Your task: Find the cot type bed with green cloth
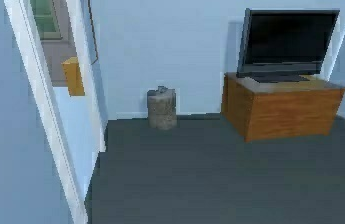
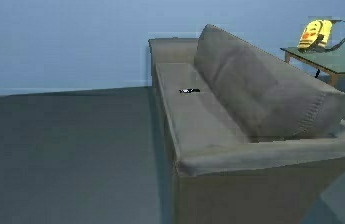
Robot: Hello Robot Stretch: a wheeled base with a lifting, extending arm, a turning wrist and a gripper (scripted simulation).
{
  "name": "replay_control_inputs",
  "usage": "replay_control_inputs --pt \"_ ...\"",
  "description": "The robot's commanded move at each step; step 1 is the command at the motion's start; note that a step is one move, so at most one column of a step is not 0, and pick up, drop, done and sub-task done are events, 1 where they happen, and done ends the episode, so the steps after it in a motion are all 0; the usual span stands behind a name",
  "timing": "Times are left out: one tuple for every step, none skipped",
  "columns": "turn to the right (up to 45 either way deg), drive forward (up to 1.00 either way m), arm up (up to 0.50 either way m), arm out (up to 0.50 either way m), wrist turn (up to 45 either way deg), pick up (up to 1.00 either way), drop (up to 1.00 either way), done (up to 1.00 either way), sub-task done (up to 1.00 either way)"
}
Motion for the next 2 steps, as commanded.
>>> replay_control_inputs --pt "0.0 0.8 0.0 0.0 0.0 0.0 0.0 0.0 0.0" --pt "-3.0 0.0 0.0 0.0 0.0 0.0 0.0 0.0 0.0"
